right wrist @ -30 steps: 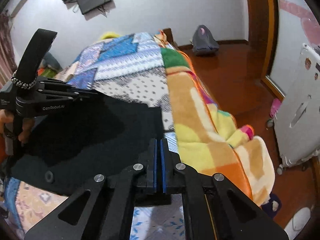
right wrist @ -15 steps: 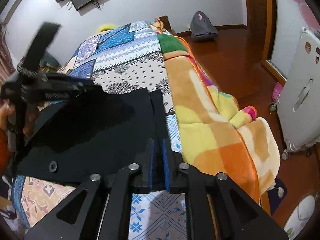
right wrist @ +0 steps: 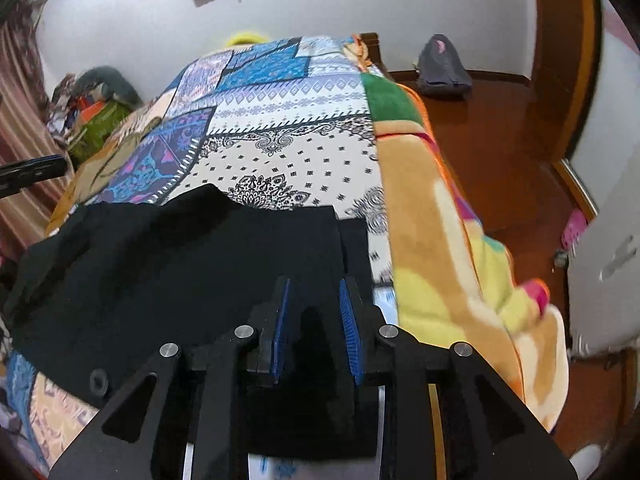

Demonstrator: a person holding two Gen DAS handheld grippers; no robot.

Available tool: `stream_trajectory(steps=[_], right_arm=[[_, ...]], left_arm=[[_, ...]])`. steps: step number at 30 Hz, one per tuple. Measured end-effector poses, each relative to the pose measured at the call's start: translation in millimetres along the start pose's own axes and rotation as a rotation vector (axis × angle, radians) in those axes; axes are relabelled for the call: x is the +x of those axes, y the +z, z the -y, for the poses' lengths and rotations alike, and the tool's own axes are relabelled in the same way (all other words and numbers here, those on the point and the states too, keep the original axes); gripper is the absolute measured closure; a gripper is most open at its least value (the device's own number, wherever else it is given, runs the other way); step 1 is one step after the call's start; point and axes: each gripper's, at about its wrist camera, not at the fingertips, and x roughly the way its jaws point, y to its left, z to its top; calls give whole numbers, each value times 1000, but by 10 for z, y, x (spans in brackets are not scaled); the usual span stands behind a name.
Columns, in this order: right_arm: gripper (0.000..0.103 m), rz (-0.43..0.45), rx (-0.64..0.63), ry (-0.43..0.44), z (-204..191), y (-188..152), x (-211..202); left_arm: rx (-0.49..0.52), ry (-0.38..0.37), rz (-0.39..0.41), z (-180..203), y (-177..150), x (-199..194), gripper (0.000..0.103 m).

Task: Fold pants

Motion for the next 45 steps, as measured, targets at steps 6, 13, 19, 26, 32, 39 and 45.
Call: stream_trajectory(steps=[6,13,19,26,32,39,45], right_arm=[[80,-43,-12,2,47,168,298],[80,-101,-5,27,79,143,519],[80,-98,9,28,109,157,537],[98,-32,-24,-4,22,133,488],[99,51,-49,-75,25,133,270],[99,-66,-54,-188,183,69,481],[95,-50,-43,-178,116,212,249]], left_arm=[[-132,97,-28,-607,-357,27,47],[-250,106,-75,-947,-678,162,47],[-246,98,-86,-899,-747,225,47],[-183,102,-41,-710,-703,121,47],[-190,117,1,-737,-661,-23,47],[-257,151,30,-993,-724,-185,47],[-337,219,78,-1431,-886,-544,47]])
